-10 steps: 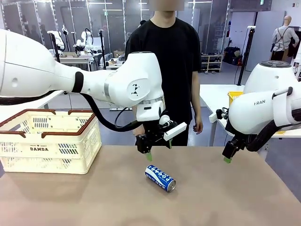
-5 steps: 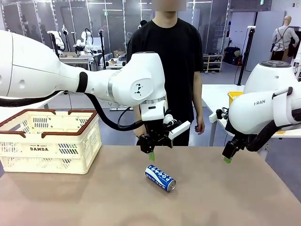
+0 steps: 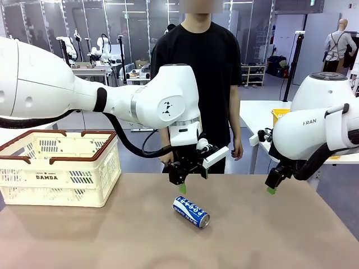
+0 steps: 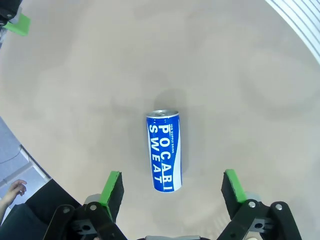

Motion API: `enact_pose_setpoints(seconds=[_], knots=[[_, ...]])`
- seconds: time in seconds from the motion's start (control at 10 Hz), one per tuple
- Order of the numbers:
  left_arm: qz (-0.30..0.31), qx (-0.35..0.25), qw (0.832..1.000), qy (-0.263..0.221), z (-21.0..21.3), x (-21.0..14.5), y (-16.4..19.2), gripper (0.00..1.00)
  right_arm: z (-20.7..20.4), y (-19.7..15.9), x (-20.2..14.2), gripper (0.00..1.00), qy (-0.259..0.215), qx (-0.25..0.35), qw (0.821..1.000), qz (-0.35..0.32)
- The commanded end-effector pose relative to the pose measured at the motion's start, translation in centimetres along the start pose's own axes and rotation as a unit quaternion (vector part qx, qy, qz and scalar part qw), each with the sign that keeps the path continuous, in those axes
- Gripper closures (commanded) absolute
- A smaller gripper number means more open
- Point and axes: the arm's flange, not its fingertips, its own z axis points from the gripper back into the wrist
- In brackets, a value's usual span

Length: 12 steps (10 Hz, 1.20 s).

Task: Place the drinks into the Shopping basket.
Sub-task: Pick up one drink and place it into the Shopping basket.

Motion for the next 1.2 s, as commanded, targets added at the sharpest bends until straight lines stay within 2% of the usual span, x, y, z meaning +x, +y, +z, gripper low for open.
enact_pose_setpoints(seconds=[0.0,0.1,0.3,0.4,0.6,1.1], knots=[[0.009,-0.012,1.000,0.007,-2.2,-0.4,0.4,0.00,0.1,-0.2,-0.1,0.00,0.004,-0.003,1.000,0.003],[0.021,-0.007,0.999,0.027,-3.3,-0.4,0.6,0.00,0.1,-0.2,-0.1,0.00,0.004,-0.003,1.000,0.003],[0.024,-0.016,1.000,0.007,-6.0,0.1,0.9,0.00,0.1,-0.2,-0.1,0.00,0.004,-0.003,1.000,0.003],[0.036,-0.025,0.999,0.024,-8.0,-0.1,1.0,0.00,0.1,-0.2,-0.1,0.00,0.004,-0.003,1.000,0.003],[0.062,-0.036,0.997,0.027,-10.8,-0.7,1.0,0.00,0.1,-0.2,-0.1,0.00,0.004,-0.003,1.000,0.003],[0.078,-0.036,0.996,0.031,-14.5,-2.7,1.4,0.00,0.1,-0.2,-0.1,0.00,0.004,-0.003,1.000,0.003]])
